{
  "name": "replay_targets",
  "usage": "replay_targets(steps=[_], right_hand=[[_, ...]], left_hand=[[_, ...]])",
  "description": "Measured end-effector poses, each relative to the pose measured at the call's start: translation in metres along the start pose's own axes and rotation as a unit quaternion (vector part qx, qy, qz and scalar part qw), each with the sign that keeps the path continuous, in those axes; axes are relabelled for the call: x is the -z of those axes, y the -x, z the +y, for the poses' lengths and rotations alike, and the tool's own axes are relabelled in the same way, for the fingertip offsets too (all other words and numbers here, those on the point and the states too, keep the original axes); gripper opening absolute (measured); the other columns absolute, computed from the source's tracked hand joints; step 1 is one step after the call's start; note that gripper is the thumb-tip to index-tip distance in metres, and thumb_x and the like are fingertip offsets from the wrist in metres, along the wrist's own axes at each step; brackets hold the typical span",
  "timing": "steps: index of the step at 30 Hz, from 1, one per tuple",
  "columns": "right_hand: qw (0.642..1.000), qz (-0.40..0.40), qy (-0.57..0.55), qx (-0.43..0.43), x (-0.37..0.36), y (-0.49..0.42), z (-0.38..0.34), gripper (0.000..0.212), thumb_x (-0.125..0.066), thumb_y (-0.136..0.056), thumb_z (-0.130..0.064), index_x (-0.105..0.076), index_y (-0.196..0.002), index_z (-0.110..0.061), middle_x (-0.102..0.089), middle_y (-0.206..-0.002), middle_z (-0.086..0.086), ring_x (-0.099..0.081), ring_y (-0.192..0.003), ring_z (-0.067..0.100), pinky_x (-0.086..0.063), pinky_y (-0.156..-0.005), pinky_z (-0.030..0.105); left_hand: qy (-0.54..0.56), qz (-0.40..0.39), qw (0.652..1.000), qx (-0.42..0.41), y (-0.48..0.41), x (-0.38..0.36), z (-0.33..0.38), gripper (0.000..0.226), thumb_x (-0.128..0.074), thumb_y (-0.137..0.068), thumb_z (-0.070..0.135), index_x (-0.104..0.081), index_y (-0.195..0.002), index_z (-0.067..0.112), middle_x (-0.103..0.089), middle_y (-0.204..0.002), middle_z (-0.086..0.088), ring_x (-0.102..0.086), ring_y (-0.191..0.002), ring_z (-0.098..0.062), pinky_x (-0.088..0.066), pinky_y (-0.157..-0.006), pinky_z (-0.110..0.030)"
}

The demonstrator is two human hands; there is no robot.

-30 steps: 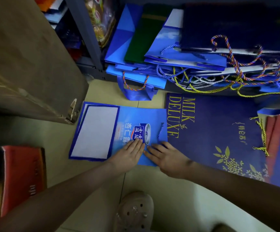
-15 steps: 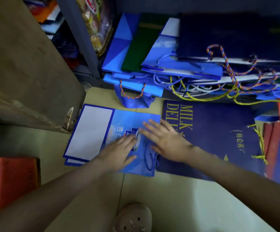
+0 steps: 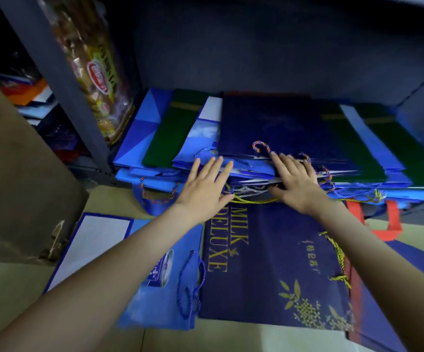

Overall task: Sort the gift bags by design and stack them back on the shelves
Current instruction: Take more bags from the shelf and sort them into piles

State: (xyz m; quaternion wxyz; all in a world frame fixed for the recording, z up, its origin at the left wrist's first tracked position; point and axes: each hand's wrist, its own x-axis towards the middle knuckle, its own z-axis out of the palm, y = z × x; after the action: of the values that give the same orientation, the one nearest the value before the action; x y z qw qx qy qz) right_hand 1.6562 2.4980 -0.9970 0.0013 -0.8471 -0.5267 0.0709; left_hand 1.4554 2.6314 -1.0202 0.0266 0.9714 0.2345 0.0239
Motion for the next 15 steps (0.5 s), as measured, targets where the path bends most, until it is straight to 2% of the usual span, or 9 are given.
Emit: replay_targets(steps=[1,3,6,7,10,12,14,15], right_hand=[[1.000,0.013,0.012,0.018,-0.002,0.003,0.004,0.088,-0.032,-0.083,-0.064,0.001,-0.154,-0.023,-0.019,-0.157,0.001,-0.012,-0.145,0.019,0.003,-0.115,0.040],[0.999,0.017,0.010,0.024,-0.002,0.008,0.008,0.083,-0.037,-0.091,-0.063,0.001,-0.153,-0.024,-0.021,-0.156,-0.001,-0.020,-0.142,0.020,0.002,-0.117,0.041],[0.999,0.035,0.008,0.023,0.004,0.010,0.008,0.069,-0.028,-0.098,-0.057,-0.010,-0.154,-0.021,-0.026,-0.155,0.000,-0.029,-0.136,0.023,-0.009,-0.114,0.041],[0.998,0.059,0.004,0.020,0.007,0.010,0.008,0.065,-0.028,-0.099,-0.053,-0.015,-0.153,-0.019,-0.033,-0.151,0.002,-0.032,-0.132,0.026,-0.015,-0.110,0.043],[0.990,0.141,-0.006,0.004,0.013,0.010,0.013,0.053,-0.048,-0.098,-0.029,-0.033,-0.147,-0.011,-0.055,-0.127,0.014,-0.046,-0.117,0.035,-0.032,-0.092,0.046],[0.982,0.187,-0.001,0.015,0.014,0.010,0.019,0.041,-0.054,-0.093,-0.017,-0.051,-0.132,-0.005,-0.062,-0.109,0.017,-0.054,-0.106,0.038,-0.036,-0.082,0.045],[0.972,0.232,0.004,0.042,0.018,0.013,0.023,0.024,-0.051,-0.091,-0.017,-0.063,-0.106,-0.003,-0.066,-0.090,0.014,-0.059,-0.090,0.038,-0.036,-0.072,0.041],[0.967,0.250,0.001,0.057,0.021,0.016,0.023,0.023,-0.048,-0.091,-0.019,-0.065,-0.096,-0.003,-0.066,-0.083,0.013,-0.060,-0.082,0.037,-0.035,-0.069,0.039]], left_hand=[[0.002,-0.028,1.000,0.006,-0.001,-0.001,0.001,0.075,-0.033,-0.097,0.053,0.005,-0.152,0.018,0.002,-0.160,-0.007,0.005,-0.147,-0.021,0.007,-0.117,-0.043],[0.001,-0.035,0.999,0.011,-0.001,-0.003,0.002,0.076,-0.033,-0.097,0.054,0.007,-0.152,0.020,0.000,-0.160,-0.005,0.004,-0.147,-0.020,0.006,-0.117,-0.043],[-0.003,-0.029,0.999,0.018,0.000,-0.005,0.002,0.076,-0.035,-0.097,0.052,0.007,-0.152,0.019,0.000,-0.160,-0.004,0.004,-0.147,-0.019,0.006,-0.117,-0.042],[-0.007,-0.031,0.999,0.017,0.000,-0.006,0.003,0.077,-0.035,-0.097,0.052,0.007,-0.152,0.019,0.002,-0.160,-0.003,0.005,-0.147,-0.019,0.007,-0.117,-0.042],[0.005,-0.034,0.999,0.017,0.002,-0.006,0.006,0.078,-0.037,-0.097,0.052,0.007,-0.152,0.018,0.003,-0.160,-0.004,0.007,-0.147,-0.019,0.009,-0.116,-0.042],[0.012,-0.022,0.999,0.031,0.001,-0.004,0.010,0.078,-0.036,-0.097,0.053,0.004,-0.152,0.015,0.003,-0.160,-0.006,0.006,-0.147,-0.021,0.008,-0.116,-0.044],[0.017,0.004,0.999,0.047,-0.004,0.002,0.017,0.076,-0.032,-0.097,0.055,0.000,-0.152,0.012,0.004,-0.160,-0.009,0.005,-0.147,-0.023,0.007,-0.117,-0.046],[0.025,0.023,0.998,0.050,-0.007,0.005,0.022,0.077,-0.031,-0.097,0.055,-0.002,-0.152,0.011,0.005,-0.160,-0.010,0.005,-0.147,-0.023,0.007,-0.117,-0.046]])
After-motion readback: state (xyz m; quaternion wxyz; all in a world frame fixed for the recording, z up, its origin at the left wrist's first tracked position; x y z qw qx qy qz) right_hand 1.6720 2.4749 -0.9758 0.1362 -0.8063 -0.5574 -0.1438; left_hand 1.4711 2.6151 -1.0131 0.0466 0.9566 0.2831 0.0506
